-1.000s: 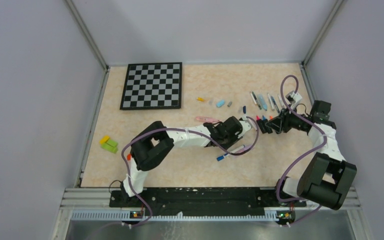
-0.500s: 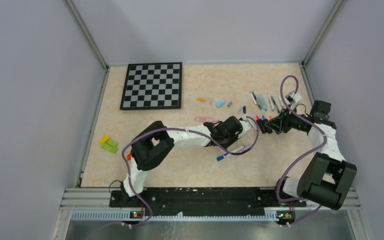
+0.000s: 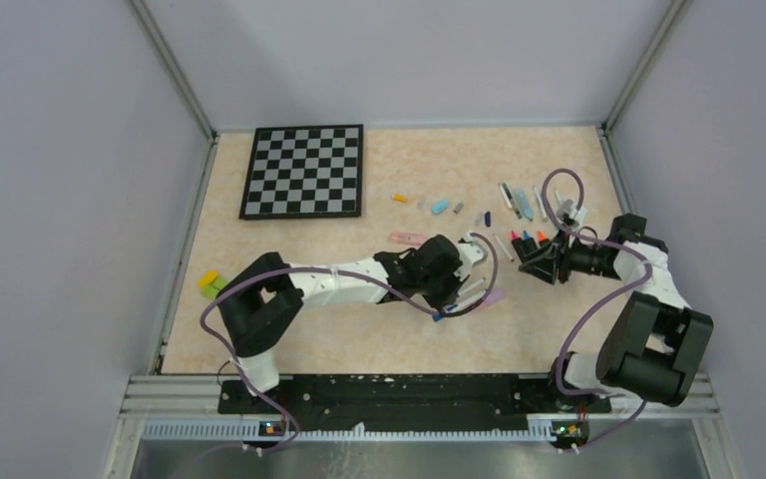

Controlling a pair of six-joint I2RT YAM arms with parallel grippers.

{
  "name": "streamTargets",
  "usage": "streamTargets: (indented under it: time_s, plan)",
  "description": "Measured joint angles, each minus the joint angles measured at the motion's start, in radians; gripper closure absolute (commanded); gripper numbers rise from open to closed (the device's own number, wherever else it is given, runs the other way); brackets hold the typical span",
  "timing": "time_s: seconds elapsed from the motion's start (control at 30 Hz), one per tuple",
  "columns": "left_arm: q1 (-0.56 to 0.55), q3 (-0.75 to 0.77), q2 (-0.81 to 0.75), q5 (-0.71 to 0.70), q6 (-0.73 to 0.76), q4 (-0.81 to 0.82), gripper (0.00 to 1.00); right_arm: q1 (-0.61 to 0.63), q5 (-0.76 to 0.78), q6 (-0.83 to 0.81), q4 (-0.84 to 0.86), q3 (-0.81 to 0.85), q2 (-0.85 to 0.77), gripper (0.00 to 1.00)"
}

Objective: Open the pen caps
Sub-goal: Pick up the pen from the center of the board.

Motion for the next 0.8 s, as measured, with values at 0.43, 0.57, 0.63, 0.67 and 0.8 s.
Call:
streamTargets:
  time_s: [0.43, 0.57, 0.63, 0.67, 0.8]
  plan:
    - [0.000, -0.243, -0.201, 0.182, -0.191, 0.197, 1.00, 0.125, -0.033, -0.932, -0.603, 0.040, 0.148, 0.58]
    - [0.000, -0.264, -0.228, 0.220, -0.228, 0.239, 1.00, 0.184, -0.032, -0.999, -0.644, 0.040, 0.138, 0.55]
    - [0.002, -0.264, -0.232, 0.245, -0.246, 0.265, 1.00, 0.207, -0.029, -1.017, -0.653, 0.041, 0.121, 0.53]
    - [0.003, -0.264, -0.232, 0.256, -0.254, 0.275, 1.00, 0.218, -0.025, -1.023, -0.658, 0.042, 0.110, 0.52]
    - [0.014, -0.264, -0.232, 0.299, -0.291, 0.294, 1.00, 0.237, -0.002, -1.038, -0.668, 0.065, 0.066, 0.51]
